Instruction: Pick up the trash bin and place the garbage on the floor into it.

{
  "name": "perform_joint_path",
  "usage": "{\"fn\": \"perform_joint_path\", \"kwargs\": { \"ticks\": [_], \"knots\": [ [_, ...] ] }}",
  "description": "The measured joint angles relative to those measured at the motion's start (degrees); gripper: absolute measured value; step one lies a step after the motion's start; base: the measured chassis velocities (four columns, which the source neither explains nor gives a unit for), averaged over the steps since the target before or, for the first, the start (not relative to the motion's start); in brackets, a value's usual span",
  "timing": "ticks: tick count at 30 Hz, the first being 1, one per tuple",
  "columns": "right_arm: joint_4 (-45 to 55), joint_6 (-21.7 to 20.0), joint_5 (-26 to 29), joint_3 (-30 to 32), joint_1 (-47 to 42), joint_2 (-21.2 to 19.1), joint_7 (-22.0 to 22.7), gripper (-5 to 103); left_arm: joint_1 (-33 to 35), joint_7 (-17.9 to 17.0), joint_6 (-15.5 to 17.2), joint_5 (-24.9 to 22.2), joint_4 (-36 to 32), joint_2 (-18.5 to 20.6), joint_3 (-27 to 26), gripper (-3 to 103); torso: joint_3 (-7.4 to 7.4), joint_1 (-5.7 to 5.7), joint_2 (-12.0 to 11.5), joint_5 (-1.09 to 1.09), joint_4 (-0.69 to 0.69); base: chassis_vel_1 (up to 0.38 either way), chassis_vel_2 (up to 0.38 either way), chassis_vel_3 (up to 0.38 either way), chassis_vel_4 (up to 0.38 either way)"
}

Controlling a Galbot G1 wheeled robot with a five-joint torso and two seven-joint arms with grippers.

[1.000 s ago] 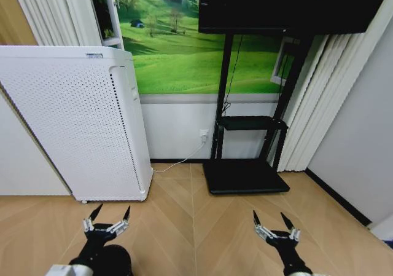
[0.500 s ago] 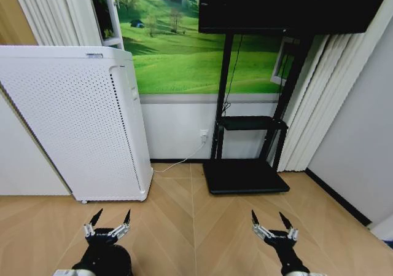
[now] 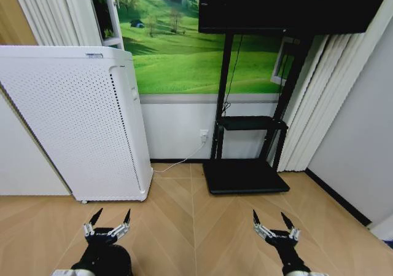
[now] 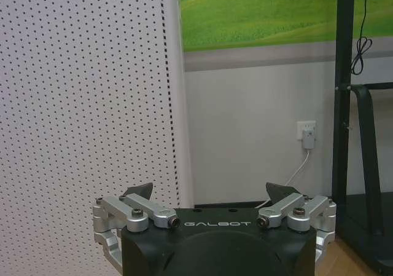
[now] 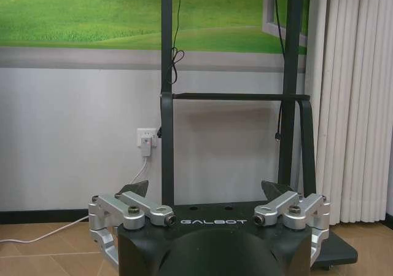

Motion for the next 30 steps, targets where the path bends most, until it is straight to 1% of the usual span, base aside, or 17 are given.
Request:
{"fn": "perform_joint_path", "kwargs": {
  "ticks": [11, 22, 27, 30],
  "knots": [
    [0.0, 0.0, 0.0, 0.0, 0.0, 0.0, 0.0, 100, 0.0, 0.1, 0.0, 0.0, 0.0, 0.0, 0.0, 100, 0.17, 0.10, 0.3, 0.00, 0.00, 0.000, 0.000, 0.000, 0.000],
    [0.0, 0.0, 0.1, 0.0, 0.0, 0.0, 0.0, 100, 0.0, 0.1, 0.1, 0.0, -0.1, 0.1, 0.0, 100, 2.39, 0.48, 2.9, 0.00, 0.00, 0.000, 0.000, 0.000, 0.000],
    [0.0, 0.0, 0.1, 0.0, 0.0, 0.0, 0.0, 100, 0.0, 0.1, 0.1, 0.0, -0.1, 0.1, 0.0, 100, 2.85, 0.63, 3.5, 0.00, 0.00, 0.000, 0.000, 0.000, 0.000],
    [0.0, 0.0, 0.1, 0.0, 0.0, 0.0, 0.0, 100, 0.0, 0.1, 0.1, 0.0, -0.1, 0.1, 0.0, 100, 3.38, 0.72, 4.1, 0.00, 0.00, 0.000, 0.000, 0.000, 0.000]
  ]
}}
